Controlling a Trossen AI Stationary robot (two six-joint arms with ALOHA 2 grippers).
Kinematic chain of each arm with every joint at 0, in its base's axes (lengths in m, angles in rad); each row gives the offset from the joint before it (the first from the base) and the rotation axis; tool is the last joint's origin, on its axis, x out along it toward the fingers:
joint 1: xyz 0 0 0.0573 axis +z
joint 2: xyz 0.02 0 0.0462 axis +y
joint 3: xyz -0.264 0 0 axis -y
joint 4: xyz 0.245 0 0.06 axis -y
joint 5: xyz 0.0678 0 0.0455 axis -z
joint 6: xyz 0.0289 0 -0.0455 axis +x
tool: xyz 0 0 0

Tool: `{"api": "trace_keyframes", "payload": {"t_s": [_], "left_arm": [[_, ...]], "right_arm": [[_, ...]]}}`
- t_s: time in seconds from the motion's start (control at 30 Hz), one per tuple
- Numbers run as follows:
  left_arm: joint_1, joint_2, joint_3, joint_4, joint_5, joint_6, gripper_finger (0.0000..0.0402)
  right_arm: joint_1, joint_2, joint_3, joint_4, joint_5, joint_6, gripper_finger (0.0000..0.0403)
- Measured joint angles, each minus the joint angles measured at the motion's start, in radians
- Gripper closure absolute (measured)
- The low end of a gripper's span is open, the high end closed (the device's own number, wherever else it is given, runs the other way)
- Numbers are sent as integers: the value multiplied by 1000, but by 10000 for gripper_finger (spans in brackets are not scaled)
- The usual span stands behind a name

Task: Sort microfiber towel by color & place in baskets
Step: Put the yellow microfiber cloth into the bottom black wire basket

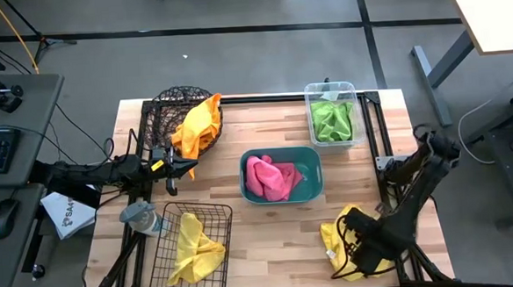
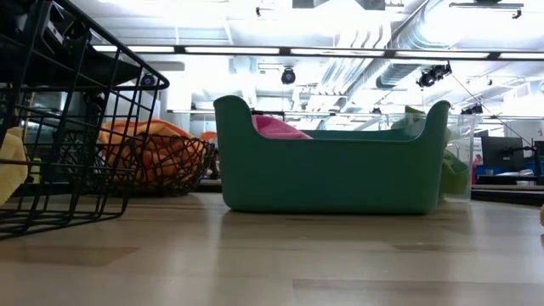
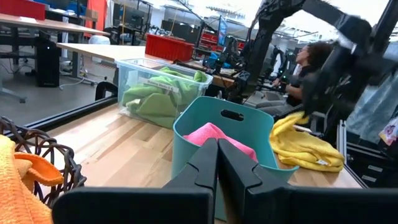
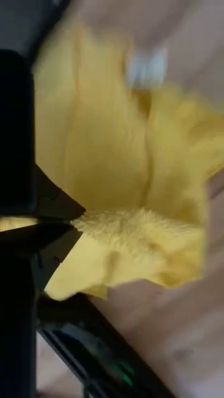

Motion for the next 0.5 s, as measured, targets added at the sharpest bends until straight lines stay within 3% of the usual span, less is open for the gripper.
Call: {"api": "trace_keyframes", "payload": {"t_s": [0.13, 0.2, 0.37, 0.43, 0.5], "left_arm": [[0, 0, 0, 0, 0, 0, 401], [0, 0, 0, 0, 0, 0, 402], [0, 0, 0, 0, 0, 0, 401], [0, 0, 0, 0, 0, 0, 401], [0, 0, 0, 0, 0, 0, 401]], "right_arm": [[0, -39, 237, -202, 152, -11, 396], [3, -64, 370, -204, 282, -57, 400], [5, -89, 671, -35, 672, -380, 401], [-7, -89, 752, 98, 760, -593, 401], [-35, -89, 800, 298, 774, -842, 401]]}}
